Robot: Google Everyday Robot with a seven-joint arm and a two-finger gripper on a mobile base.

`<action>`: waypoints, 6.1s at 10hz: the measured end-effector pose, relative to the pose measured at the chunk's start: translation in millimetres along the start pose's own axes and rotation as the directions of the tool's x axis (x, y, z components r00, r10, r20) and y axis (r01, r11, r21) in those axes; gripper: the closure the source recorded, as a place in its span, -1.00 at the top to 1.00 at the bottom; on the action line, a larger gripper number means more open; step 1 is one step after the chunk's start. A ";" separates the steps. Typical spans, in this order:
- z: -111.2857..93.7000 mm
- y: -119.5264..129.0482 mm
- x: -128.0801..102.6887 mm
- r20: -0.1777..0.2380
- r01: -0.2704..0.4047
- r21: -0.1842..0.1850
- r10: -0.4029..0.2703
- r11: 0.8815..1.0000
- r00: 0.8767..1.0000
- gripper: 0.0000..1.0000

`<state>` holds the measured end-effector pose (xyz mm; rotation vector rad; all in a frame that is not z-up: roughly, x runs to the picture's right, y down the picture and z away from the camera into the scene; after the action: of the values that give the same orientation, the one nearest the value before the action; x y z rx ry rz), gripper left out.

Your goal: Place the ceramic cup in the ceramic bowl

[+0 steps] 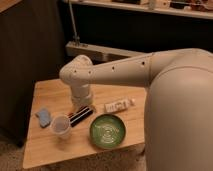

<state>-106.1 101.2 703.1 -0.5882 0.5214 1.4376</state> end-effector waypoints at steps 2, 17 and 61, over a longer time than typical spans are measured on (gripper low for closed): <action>0.0 0.0 0.0 0.000 0.000 0.000 0.000 1.000 1.000 0.30; -1.5 6.1 3.5 0.028 0.054 -0.177 -0.050 0.983 0.998 0.30; 50.9 -156.8 29.2 -0.066 -0.191 -0.206 0.181 0.960 0.981 0.26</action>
<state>51.4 150.3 731.8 -0.7595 0.4733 1.6743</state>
